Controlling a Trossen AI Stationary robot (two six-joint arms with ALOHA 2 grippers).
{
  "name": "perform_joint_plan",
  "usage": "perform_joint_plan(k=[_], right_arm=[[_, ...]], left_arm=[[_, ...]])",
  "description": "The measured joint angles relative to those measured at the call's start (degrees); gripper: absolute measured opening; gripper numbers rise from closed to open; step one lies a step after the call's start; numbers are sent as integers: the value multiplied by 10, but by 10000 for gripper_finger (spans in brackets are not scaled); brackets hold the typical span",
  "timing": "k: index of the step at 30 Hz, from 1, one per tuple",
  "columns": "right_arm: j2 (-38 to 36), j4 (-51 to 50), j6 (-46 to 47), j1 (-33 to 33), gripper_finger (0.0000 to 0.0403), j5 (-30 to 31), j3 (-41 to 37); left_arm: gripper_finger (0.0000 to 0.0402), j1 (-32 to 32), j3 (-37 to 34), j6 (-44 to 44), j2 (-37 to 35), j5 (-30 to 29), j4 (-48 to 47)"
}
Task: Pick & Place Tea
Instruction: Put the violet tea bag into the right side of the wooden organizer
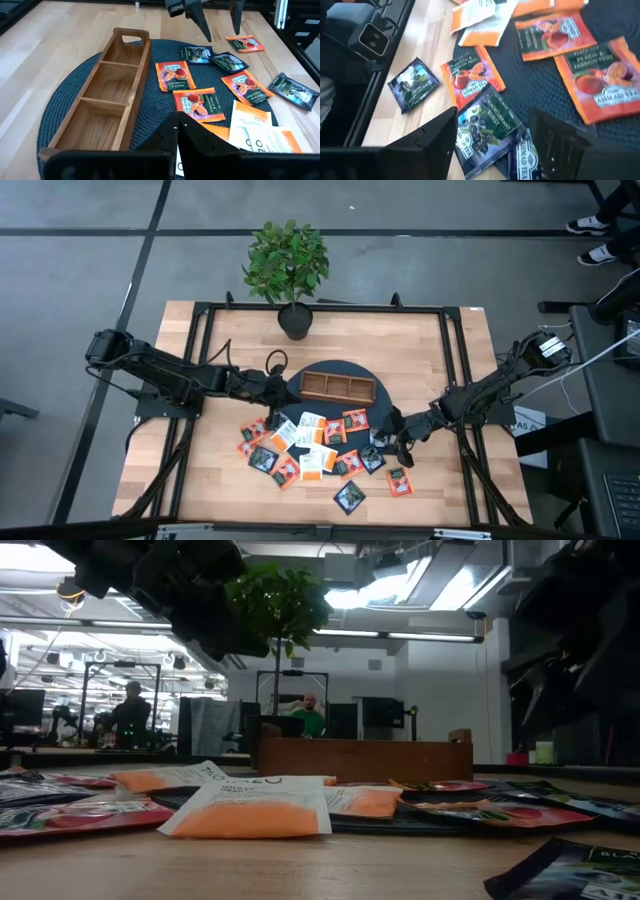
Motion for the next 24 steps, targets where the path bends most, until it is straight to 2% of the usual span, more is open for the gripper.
perform_joint_plan(k=[7,10,14,19,24], right_arm=[[0,-10,0,-1,231,0,1],[0,-13,33,-8,232,3,4],[0,-31,27,-28,232,-24,36],[0,-132,-77,-31,233,-34,113],[13,-231,-88,-38,233,-27,160]], left_arm=[[3,0,0,0,0,0,0],[3,0,0,0,0,0,0],[4,0,0,0,0,0,0],[4,0,0,0,0,0,-1],[4,0,0,0,0,0,-3]])
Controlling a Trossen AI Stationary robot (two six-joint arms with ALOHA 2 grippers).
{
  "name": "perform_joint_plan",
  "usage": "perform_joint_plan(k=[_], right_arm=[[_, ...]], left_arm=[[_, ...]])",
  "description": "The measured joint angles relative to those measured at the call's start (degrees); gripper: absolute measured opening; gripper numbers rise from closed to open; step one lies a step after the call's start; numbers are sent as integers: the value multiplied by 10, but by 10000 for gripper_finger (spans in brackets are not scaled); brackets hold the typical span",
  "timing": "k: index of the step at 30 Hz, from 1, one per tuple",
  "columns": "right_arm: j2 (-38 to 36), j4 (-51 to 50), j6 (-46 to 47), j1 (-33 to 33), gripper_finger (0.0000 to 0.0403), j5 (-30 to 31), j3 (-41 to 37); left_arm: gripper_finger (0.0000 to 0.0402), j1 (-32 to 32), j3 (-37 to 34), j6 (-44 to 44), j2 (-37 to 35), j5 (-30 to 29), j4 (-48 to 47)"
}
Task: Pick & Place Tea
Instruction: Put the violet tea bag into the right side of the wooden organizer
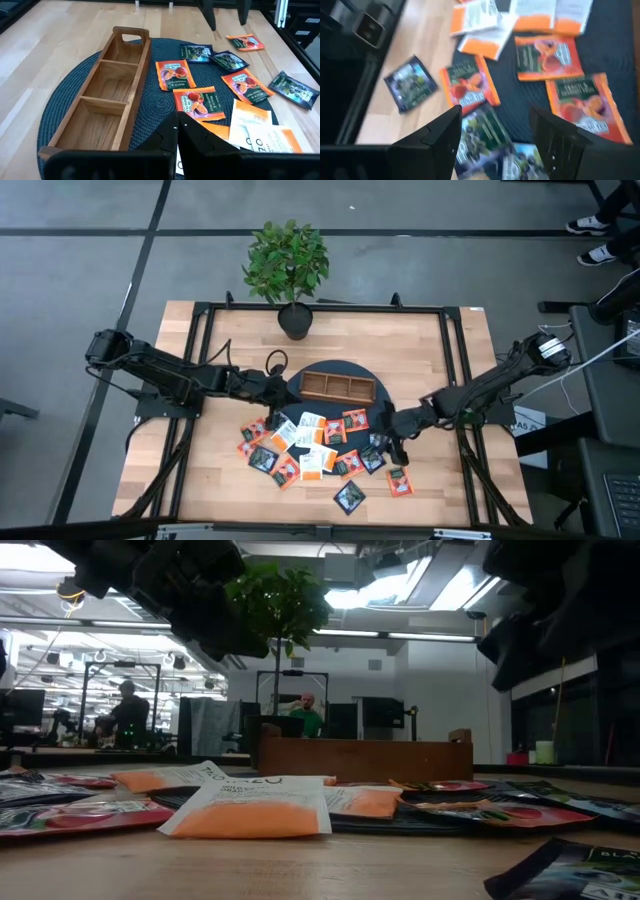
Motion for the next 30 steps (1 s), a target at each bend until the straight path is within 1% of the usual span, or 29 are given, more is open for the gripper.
perform_joint_plan(k=[3,7,10,15,18,24,28,30], right_arm=[[14,1,-4,-9,233,-19,11],[32,2,-47,-20,233,-43,18],[37,0,-65,-22,233,-43,19],[35,3,-82,-22,233,-30,19],[35,4,-81,-22,233,-29,19],[35,4,-111,-22,233,-27,19],[35,4,-112,-22,233,18,19],[35,4,-123,-22,233,24,19]], left_arm=[[4,0,0,0,0,0,0],[4,0,0,4,0,4,0],[4,0,0,4,0,16,0],[4,0,0,0,0,29,-2],[4,0,0,0,0,30,-2],[4,0,0,0,0,26,-2],[4,0,0,0,0,26,0],[4,0,0,0,0,26,0]])
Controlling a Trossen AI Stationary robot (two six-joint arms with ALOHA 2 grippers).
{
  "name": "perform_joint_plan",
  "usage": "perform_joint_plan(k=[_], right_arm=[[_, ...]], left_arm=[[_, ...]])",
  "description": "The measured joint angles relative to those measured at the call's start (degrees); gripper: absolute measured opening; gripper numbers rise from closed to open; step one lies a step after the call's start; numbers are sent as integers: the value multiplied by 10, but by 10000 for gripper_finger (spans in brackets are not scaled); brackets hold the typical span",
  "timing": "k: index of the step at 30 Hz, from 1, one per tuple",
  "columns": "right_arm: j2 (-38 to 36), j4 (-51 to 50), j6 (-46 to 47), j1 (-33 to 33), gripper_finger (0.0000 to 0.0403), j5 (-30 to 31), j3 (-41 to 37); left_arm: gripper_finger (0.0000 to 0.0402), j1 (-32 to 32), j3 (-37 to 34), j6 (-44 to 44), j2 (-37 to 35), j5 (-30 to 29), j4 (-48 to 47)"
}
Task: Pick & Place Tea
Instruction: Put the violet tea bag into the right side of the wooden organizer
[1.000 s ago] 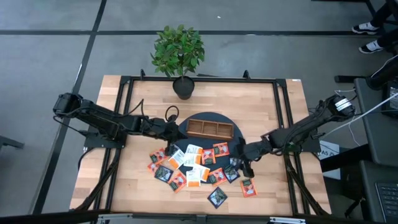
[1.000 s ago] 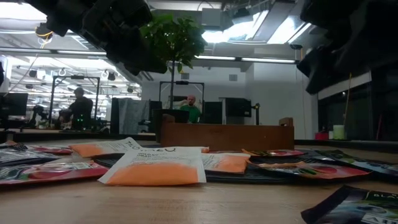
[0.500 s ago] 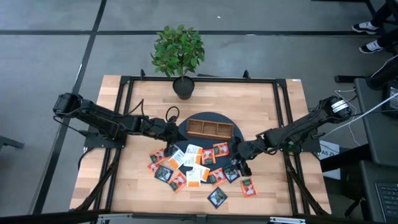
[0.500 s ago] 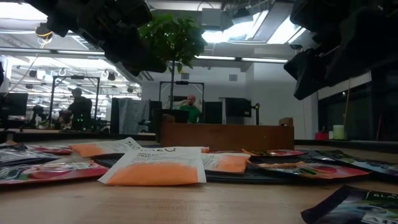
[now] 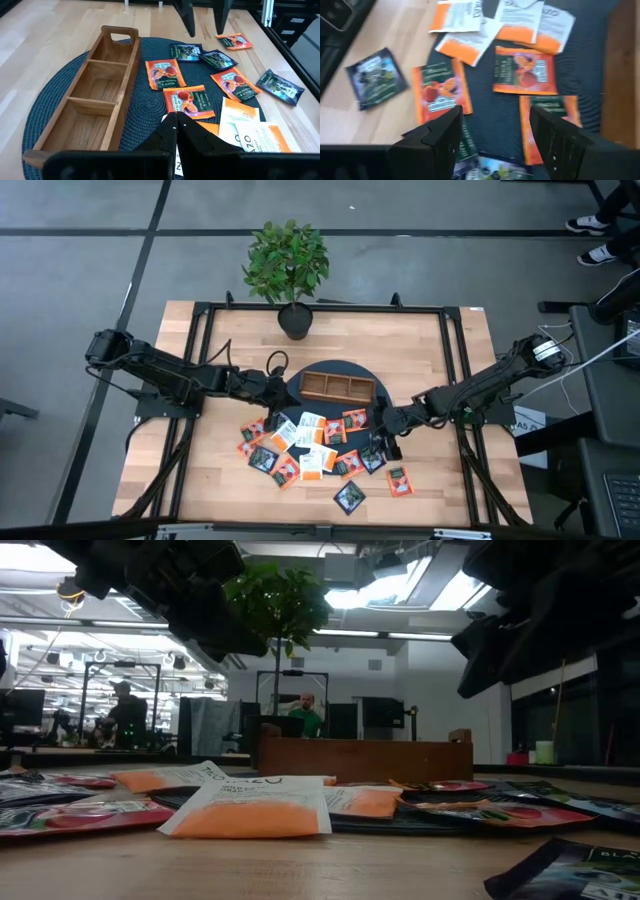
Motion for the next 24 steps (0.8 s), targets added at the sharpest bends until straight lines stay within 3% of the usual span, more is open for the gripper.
perform_joint_plan(k=[14,20,24], right_arm=[[4,-4,21,0,233,-9,0],[25,7,103,-36,233,-172,0],[60,42,80,-58,233,-237,0]], left_arm=[[4,0,0,0,0,0,0],[4,0,0,0,0,7,0],[4,0,0,-1,0,7,1]])
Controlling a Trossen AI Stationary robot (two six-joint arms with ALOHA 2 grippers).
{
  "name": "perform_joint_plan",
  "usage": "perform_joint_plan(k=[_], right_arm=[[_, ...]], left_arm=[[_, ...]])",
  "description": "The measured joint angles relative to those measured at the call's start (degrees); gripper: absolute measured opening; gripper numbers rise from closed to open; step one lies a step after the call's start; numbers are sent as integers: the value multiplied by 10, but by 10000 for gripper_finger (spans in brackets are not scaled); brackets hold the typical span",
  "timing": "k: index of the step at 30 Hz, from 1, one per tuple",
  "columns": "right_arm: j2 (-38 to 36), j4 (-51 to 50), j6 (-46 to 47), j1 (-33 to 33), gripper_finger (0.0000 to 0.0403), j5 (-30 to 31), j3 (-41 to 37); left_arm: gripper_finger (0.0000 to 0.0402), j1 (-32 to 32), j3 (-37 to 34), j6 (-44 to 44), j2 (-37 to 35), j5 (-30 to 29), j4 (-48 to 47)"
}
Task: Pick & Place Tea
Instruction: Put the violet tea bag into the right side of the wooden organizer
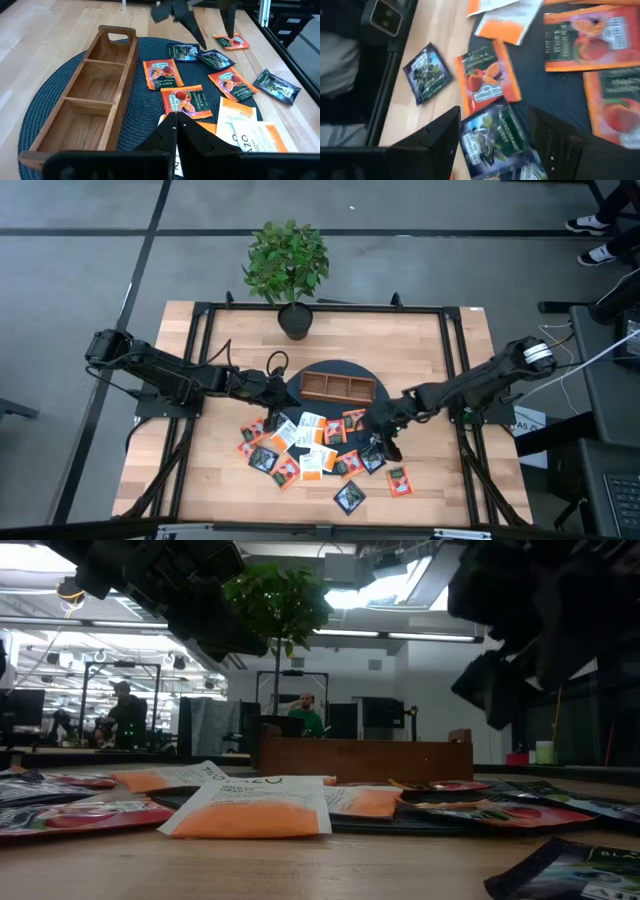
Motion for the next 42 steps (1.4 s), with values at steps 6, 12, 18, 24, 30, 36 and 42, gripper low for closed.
perform_joint_plan(k=[6,12,18,24,30,36,42], right_arm=[[31,-25,-52,-5,233,-12,35],[98,-116,-102,-6,233,-13,119],[174,-193,-144,-15,233,-48,179],[186,-201,-155,-22,233,-63,185],[188,-218,-155,-22,233,-74,184],[204,-216,-168,-22,232,-77,183],[206,-214,-180,-22,232,-79,183]], left_arm=[[4,0,0,0,0,3,-1],[4,0,0,0,0,3,-1],[4,-1,0,1,0,8,-6],[4,-1,0,1,0,8,-18],[4,-1,0,1,0,8,-24],[4,-1,0,1,0,8,-27],[4,-1,0,1,0,8,-27]])
